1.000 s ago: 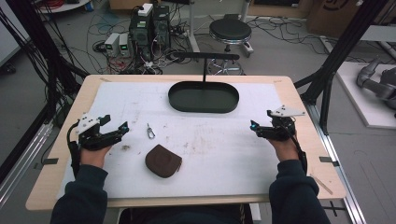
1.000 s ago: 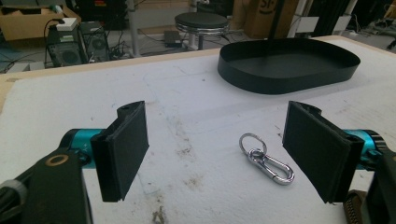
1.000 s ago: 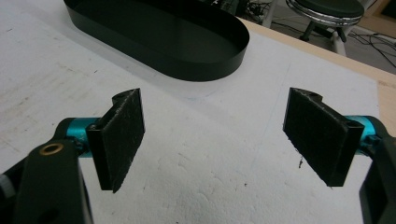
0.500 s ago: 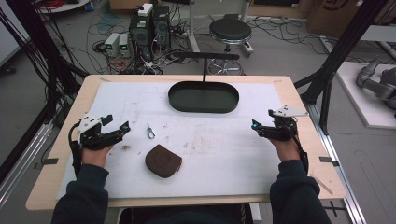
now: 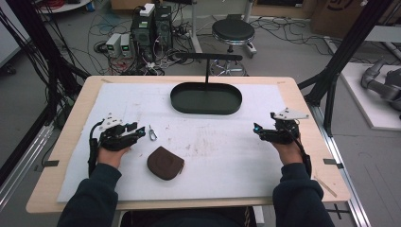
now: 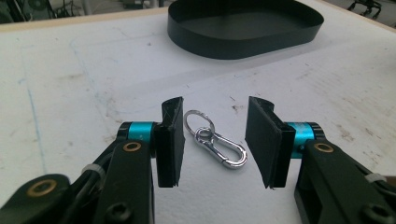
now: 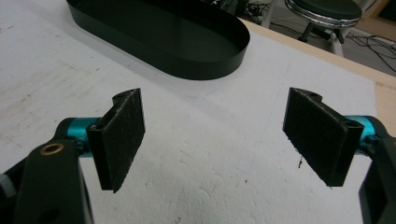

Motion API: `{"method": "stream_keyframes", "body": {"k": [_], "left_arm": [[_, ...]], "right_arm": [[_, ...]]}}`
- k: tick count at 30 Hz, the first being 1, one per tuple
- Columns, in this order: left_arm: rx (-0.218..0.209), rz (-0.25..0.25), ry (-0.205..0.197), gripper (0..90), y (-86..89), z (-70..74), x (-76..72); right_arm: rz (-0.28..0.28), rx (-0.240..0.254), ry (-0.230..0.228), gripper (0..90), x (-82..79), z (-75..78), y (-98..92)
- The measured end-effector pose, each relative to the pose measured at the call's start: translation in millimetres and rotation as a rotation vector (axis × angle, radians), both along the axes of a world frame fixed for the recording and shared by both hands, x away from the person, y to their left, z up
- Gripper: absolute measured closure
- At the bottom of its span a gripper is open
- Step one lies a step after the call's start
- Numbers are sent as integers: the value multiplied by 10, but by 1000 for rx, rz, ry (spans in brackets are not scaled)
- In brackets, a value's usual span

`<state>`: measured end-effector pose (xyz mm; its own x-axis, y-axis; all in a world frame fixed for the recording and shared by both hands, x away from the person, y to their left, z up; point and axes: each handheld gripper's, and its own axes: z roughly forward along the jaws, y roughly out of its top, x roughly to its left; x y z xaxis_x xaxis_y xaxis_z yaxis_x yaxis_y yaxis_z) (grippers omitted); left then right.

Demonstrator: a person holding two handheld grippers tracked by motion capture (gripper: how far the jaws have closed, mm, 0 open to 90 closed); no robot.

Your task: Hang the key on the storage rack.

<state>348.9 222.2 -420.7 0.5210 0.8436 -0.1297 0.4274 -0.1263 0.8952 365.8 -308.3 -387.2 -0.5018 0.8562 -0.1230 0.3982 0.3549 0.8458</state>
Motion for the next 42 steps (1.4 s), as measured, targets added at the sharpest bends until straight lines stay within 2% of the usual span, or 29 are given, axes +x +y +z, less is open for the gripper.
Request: {"method": "stream_keyframes", "body": {"k": [3, 4, 5, 8, 10, 11, 13, 14, 16, 21, 24, 26, 28, 36, 42], "left_arm": [[19, 0, 45, 562, -94, -62, 101], [40, -4, 66, 544, -133, -87, 135], [51, -1, 86, 463, -173, -112, 165], [85, -22, 121, 446, -276, -170, 237], [99, -19, 130, 511, -319, -181, 275], [99, -18, 139, 511, -328, -184, 294], [98, 0, 153, 608, -335, -198, 327], [98, 3, 164, 608, -330, -208, 338], [104, 8, 181, 665, -323, -225, 348], [101, 30, 182, 794, -256, -205, 351], [87, 40, 204, 809, -226, -228, 372], [94, 39, 206, 813, -230, -231, 377], [111, 36, 200, 861, -231, -233, 381], [96, 25, 214, 880, -218, -225, 393], [55, -7, 156, 882, -225, -122, 372]], "right_arm": [[2, -3, 4, 212, 0, -3, 8], [2, -4, 0, 212, -1, -5, 13], [4, -5, 3, 212, -10, -5, 22], [10, -9, 3, 212, -9, -7, 23], [8, -11, 4, 212, -7, -9, 22], [10, -12, 1, 212, -5, -9, 21], [11, -11, 2, 212, -7, -9, 22], [11, -11, 2, 212, -7, -9, 22], [10, -12, 4, 212, -8, -9, 17], [11, -11, 4, 212, -8, -13, 17], [15, -10, 5, 212, -10, -13, 23], [14, -8, 6, 212, -11, -12, 26], [15, -8, 6, 212, -11, -13, 25], [19, -11, 12, 212, -11, -16, 31], [20, -7, 6, 213, -14, -9, 24]]}}
